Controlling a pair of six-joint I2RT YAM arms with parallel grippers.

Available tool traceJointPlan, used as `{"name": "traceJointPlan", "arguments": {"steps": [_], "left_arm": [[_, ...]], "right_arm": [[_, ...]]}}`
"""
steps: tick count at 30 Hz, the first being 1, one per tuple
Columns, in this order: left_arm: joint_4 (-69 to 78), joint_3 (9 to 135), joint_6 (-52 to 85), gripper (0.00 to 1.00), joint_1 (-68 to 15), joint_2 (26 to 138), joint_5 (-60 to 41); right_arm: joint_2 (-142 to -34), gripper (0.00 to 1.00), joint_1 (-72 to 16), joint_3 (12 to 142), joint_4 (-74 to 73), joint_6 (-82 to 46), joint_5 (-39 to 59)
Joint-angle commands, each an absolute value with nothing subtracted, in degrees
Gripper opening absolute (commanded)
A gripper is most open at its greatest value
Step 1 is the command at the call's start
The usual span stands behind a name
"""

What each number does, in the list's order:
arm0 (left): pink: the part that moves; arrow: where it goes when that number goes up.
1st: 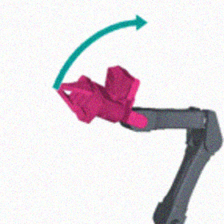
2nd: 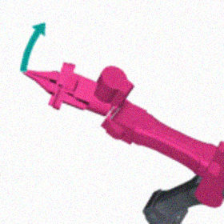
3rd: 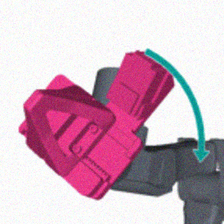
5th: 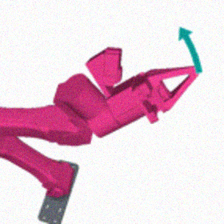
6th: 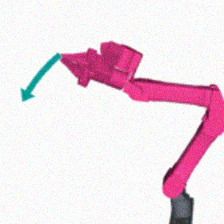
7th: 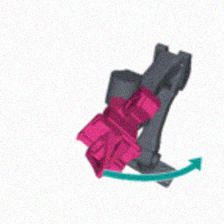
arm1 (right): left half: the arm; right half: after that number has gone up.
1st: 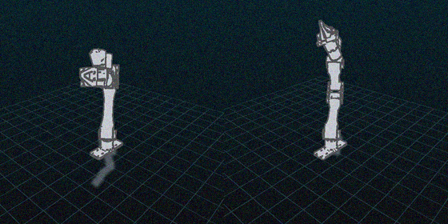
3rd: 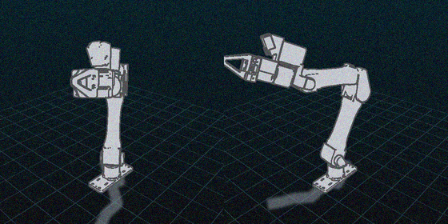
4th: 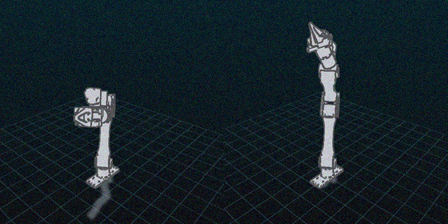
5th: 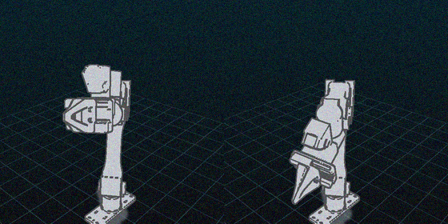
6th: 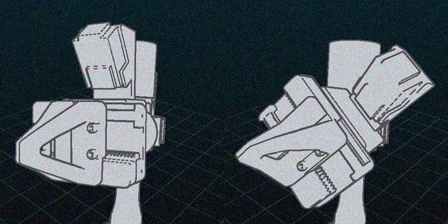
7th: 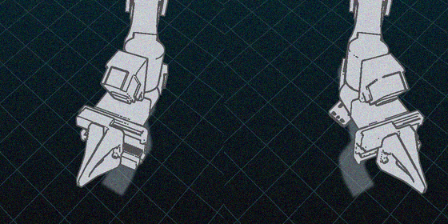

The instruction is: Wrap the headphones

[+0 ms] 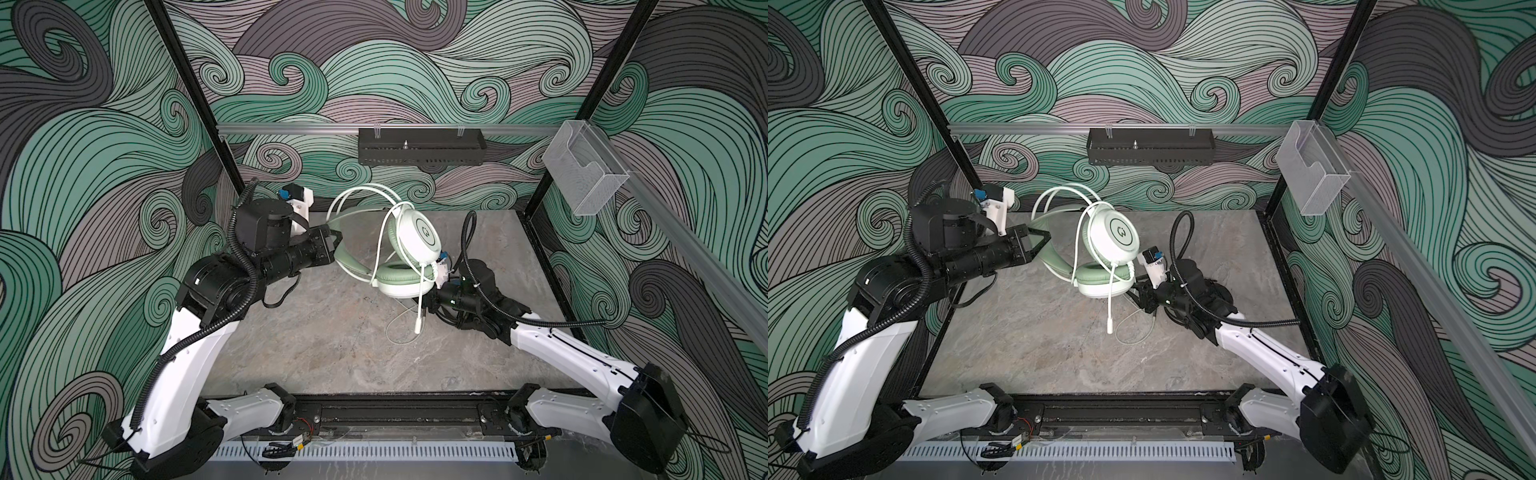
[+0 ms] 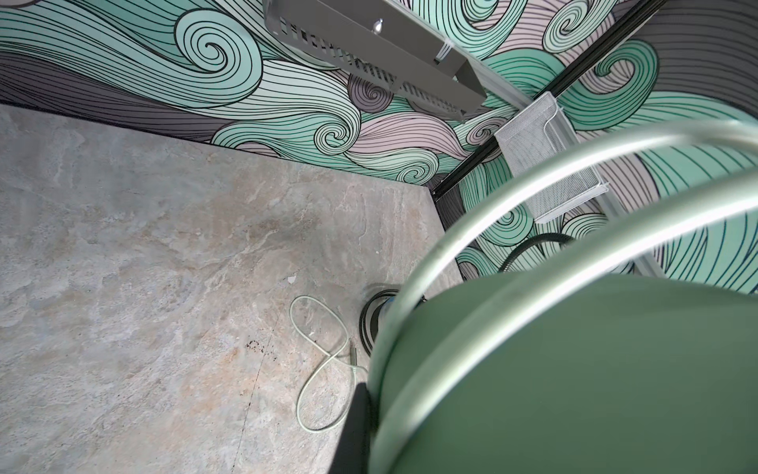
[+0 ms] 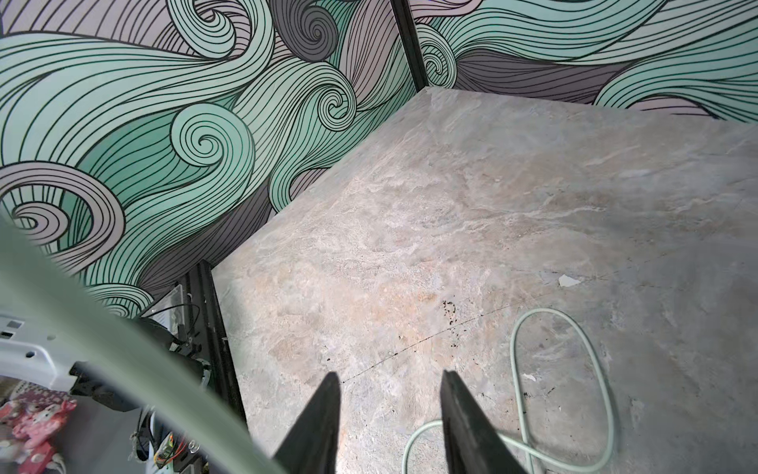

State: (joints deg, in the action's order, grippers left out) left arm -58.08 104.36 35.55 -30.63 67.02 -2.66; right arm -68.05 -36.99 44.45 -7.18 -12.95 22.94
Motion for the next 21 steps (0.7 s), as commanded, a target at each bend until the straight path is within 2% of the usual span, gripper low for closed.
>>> {"name": "traceJointPlan", "arguments": {"steps": [1,8,16,21], "left_arm": [[-51.11,108.56,40.31,0.0,-29.64,66.61,-6.12],[-49.7,109.53,42.51,0.0,-28.92,66.81,-7.9],[-39.02,102.61,51.9,0.0,-26.42,63.75,-6.75],[-30.18,100.03,58.06,0.0,-23.86,65.48,-10.15]], "right_arm": [[-68.75,0.38,-36.08,43.95,-11.37,-14.41,24.93],[-72.54,0.29,-35.62,45.32,-13.16,-14.24,26.28],[-75.26,0.0,-36.11,48.7,-7.36,-10.78,25.47],[-75.52,0.0,-41.05,55.06,4.99,-1.53,16.7]]}}
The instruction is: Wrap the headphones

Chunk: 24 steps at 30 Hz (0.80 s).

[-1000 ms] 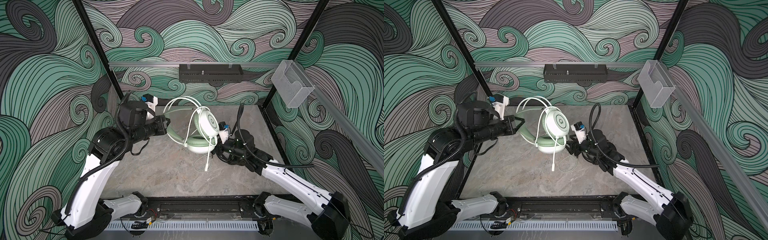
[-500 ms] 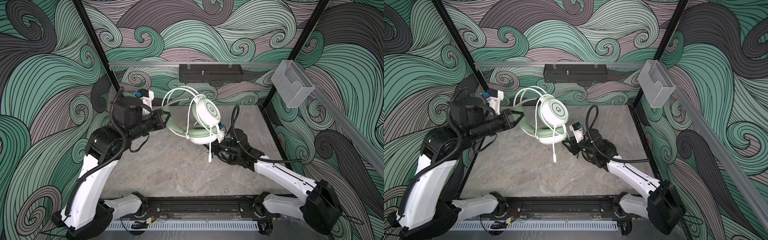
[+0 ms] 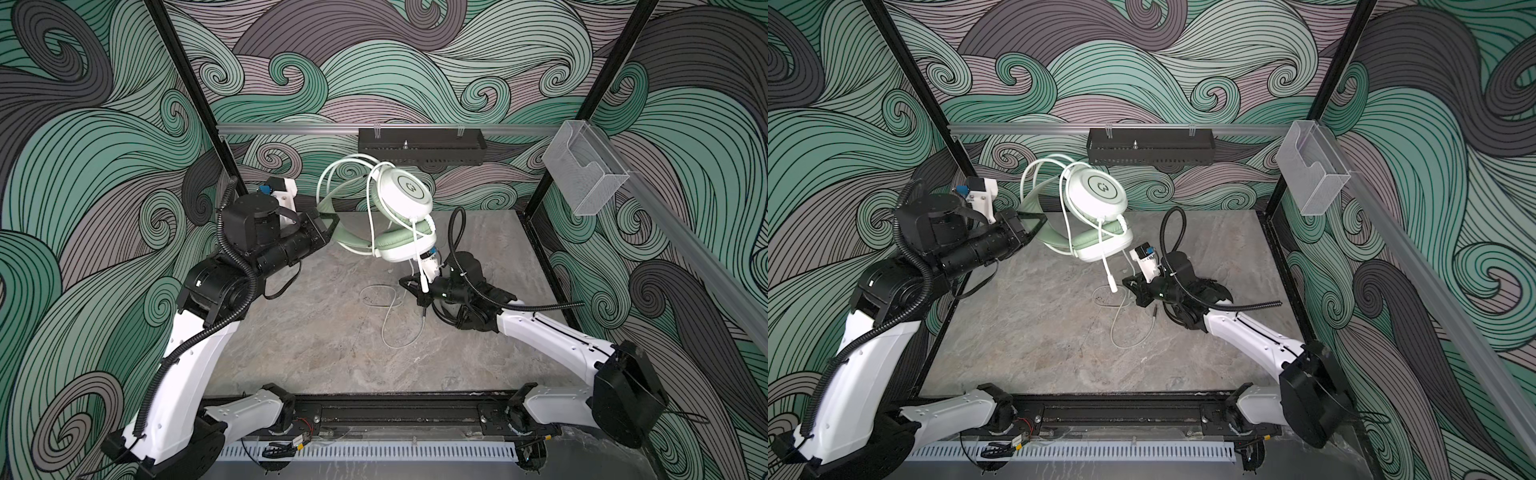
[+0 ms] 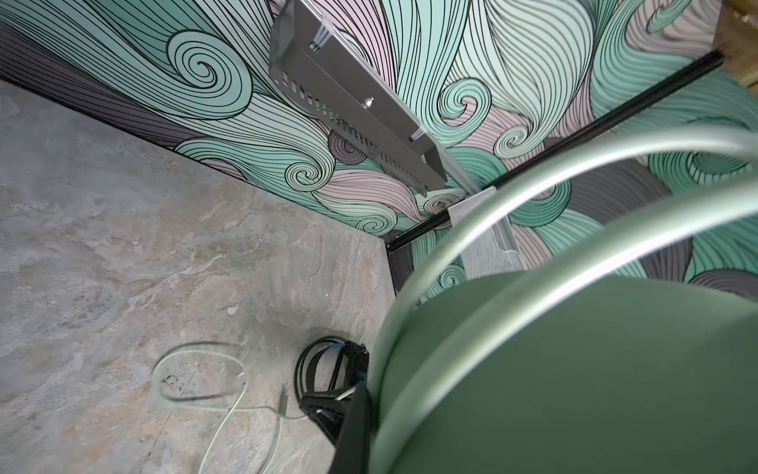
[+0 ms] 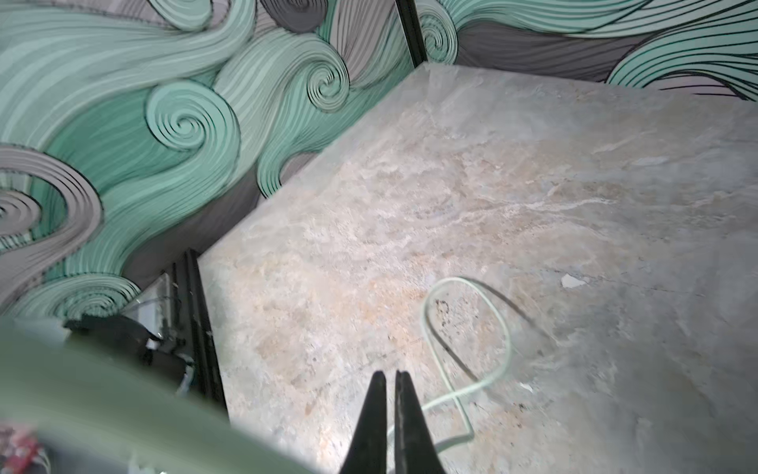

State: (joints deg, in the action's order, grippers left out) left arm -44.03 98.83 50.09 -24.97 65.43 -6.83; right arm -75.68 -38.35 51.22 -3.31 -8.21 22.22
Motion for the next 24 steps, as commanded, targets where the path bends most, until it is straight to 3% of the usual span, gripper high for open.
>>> {"name": "traceJointPlan", "arguments": {"steps": [1,14,16,24], "left_arm": [[-28.95,99.94,58.88,0.0,-23.73,65.94,-10.41],[-13.48,94.84,68.6,0.0,-22.16,67.9,-7.18],[-14.92,96.29,68.65,0.0,-22.07,69.21,-9.05],[-18.44,93.04,68.72,0.0,-22.06,68.13,-17.02]], "right_arm": [[-75.81,0.0,-41.86,56.08,6.6,-0.36,15.28],[-78.51,0.0,-53.38,61.42,18.78,6.32,-1.64],[-78.1,0.0,-52.1,61.37,19.2,5.21,-4.14],[-80.04,0.0,-38.43,64.35,16.41,-2.53,2.3]]}}
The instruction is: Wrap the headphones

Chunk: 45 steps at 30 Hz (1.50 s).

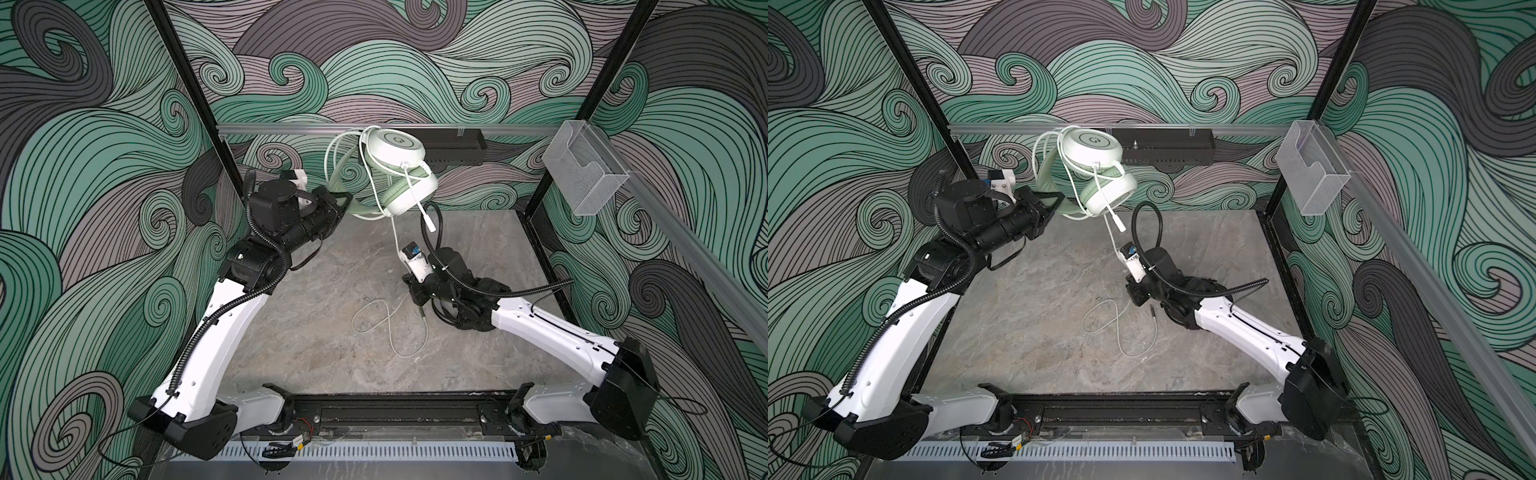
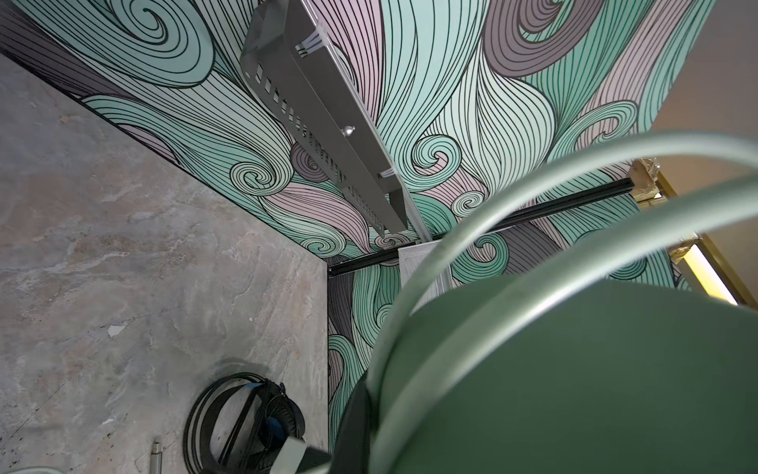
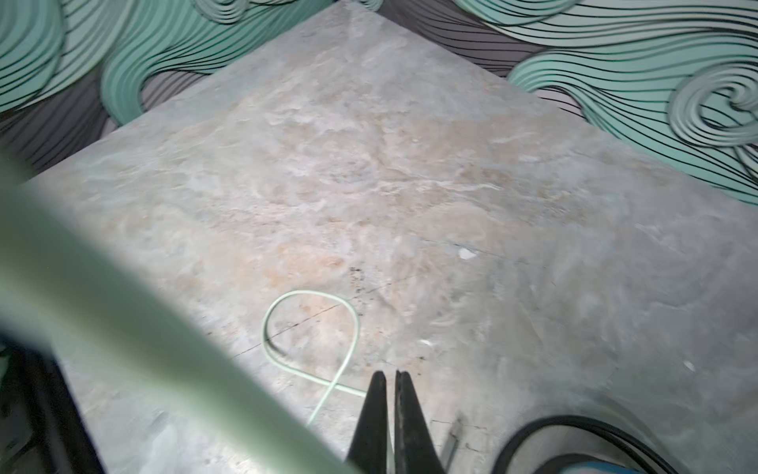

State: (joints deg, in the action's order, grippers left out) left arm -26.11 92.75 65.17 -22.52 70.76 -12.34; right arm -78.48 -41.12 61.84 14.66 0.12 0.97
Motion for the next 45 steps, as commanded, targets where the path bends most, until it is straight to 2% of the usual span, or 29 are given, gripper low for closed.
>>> {"name": "traceJointPlan", "arguments": {"steps": [1,7,17,23,29,38,45], "left_arm": [[-18.82,92.53,68.74,0.0,-22.22,67.96,-18.61],[-21.03,91.66,66.85,0.0,-22.46,66.92,-24.22],[-17.77,94.03,64.58,0.0,-22.76,66.97,-27.49],[-15.22,94.06,64.19,0.0,-22.68,66.81,-22.06],[-6.33,89.66,68.46,0.0,-22.25,67.83,-14.41],[-7.84,89.12,63.47,0.0,-21.72,68.71,-0.21],[-8.87,88.94,61.34,0.0,-21.51,71.13,5.29]], "right_arm": [[-80.91,0.0,-37.15,65.57,16.15,-2.85,2.67],[-87.43,0.0,-32.98,73.02,16.56,-4.31,3.9],[-96.76,0.0,-32.76,80.28,20.03,-5.19,3.31],[-92.99,0.0,-35.55,76.1,19.6,-1.94,1.95],[-86.11,0.0,-38.86,69.93,17.22,-0.32,1.49],[-78.88,0.0,-42.71,66.18,19.32,3.08,-1.0],[-75.5,0.0,-49.23,66.35,23.96,7.65,-6.09]]}}
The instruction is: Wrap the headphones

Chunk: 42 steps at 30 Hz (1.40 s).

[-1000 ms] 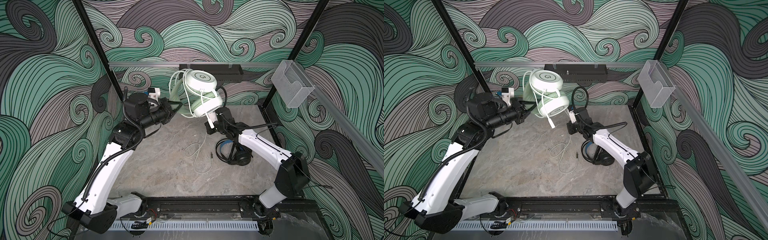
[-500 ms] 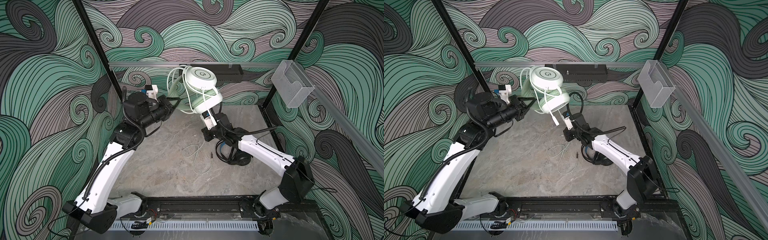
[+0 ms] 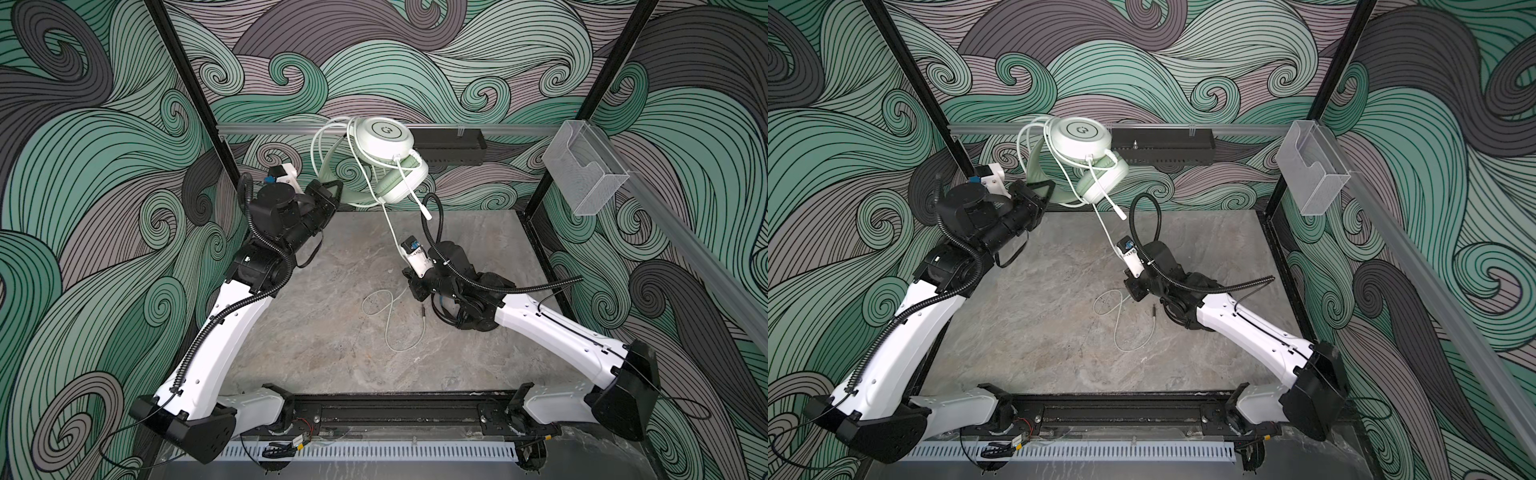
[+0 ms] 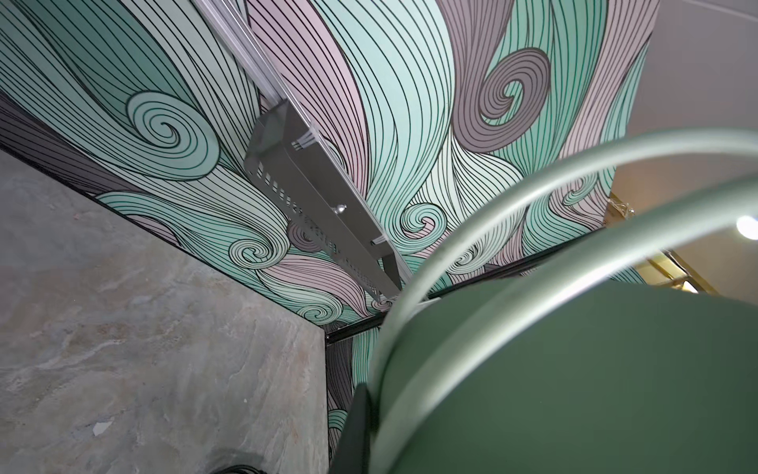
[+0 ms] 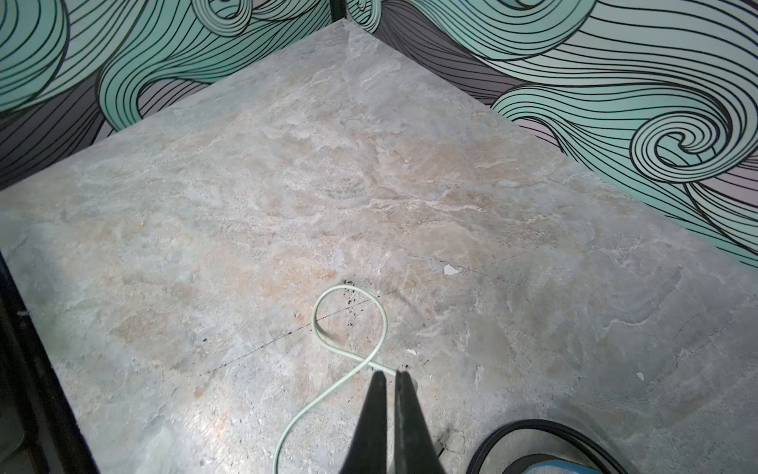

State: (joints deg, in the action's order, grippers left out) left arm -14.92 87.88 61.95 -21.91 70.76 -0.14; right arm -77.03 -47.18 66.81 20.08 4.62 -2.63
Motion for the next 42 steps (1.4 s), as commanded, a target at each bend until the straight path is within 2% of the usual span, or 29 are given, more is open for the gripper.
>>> {"name": "traceJointPlan", "arguments": {"steps": [1,19,30,42], "left_arm": [[-9.43,88.9,60.97,0.0,-21.48,71.35,6.17],[-16.89,85.42,52.75,0.0,-21.29,75.06,21.12],[-19.69,82.58,39.92,0.0,-22.12,76.66,28.77],[-18.32,77.12,11.66,0.0,-29.28,71.62,37.26]], "right_arm": [[-75.04,0.0,-50.04,66.49,24.36,8.18,-6.76],[-73.09,0.0,-65.66,73.65,33.0,21.23,-22.28],[-75.59,0.0,-72.46,85.3,39.33,28.01,-28.19],[-79.07,0.0,-73.81,95.05,43.37,38.93,-34.24]]}}
